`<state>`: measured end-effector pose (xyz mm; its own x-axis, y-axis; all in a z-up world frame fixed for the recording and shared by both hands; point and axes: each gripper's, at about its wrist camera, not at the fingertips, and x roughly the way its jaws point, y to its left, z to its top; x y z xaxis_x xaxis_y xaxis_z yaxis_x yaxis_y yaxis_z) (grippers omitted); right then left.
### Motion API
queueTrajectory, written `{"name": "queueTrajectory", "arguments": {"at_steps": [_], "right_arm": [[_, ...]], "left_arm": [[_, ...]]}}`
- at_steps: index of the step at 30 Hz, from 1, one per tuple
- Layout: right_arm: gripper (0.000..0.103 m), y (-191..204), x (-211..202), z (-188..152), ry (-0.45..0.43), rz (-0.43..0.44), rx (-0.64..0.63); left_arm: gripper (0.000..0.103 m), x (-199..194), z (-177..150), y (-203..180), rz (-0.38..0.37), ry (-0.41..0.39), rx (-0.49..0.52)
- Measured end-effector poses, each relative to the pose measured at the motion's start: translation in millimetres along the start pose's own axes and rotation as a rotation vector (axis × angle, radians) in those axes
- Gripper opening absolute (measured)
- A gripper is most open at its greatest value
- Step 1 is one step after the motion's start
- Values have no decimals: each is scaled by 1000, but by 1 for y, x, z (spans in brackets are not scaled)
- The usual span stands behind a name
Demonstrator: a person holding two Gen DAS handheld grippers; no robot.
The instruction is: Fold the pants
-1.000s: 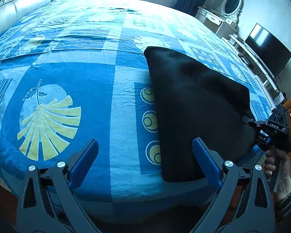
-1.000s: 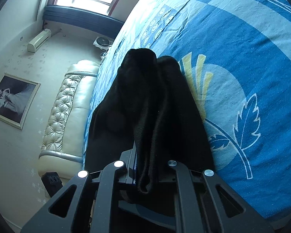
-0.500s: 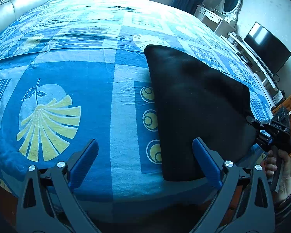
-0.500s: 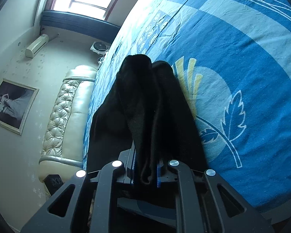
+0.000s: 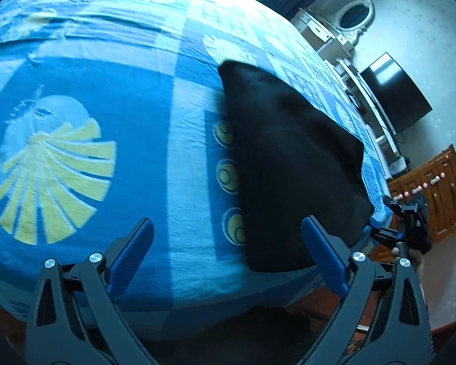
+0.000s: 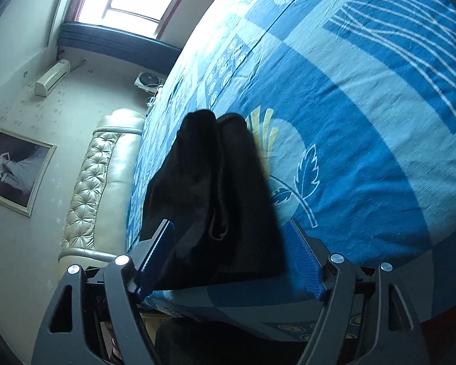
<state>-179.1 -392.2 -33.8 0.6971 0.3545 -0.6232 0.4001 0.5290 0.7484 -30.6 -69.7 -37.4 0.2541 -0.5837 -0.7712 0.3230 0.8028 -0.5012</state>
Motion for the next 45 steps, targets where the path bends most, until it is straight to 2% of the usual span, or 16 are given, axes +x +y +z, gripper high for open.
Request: {"name": "queueTrajectory", "arguments": {"at_steps": [4,10,15,19,20,22,25,34,45], "right_arm": [[80,7,14,-3,30,-14,-36],[80,5,19,-3,57,-2,-39],[81,4,22,-3,60,12,-49],[80,7,22,-3,64,5,-79],[79,10,23,-5,63,-3,-94],[58,14,27,-6,72,-47,-128],[49,11,29,-6,76,-43,-127],[47,14,32,-13,67,-20,-125],[46,40,65,-17,122,0,-167]], "left_arm": [[97,12,3,2,-65,14,-57],[97,24,10,10,-167,39,-145],[97,39,14,-3,-219,61,-134],[97,52,12,-21,-224,77,-91],[91,55,11,-25,-221,78,-79],[75,59,11,-30,-197,90,-57],[66,62,11,-40,-121,90,-6],[56,51,13,-55,-15,52,57],[55,22,12,-25,63,-12,34]]}}
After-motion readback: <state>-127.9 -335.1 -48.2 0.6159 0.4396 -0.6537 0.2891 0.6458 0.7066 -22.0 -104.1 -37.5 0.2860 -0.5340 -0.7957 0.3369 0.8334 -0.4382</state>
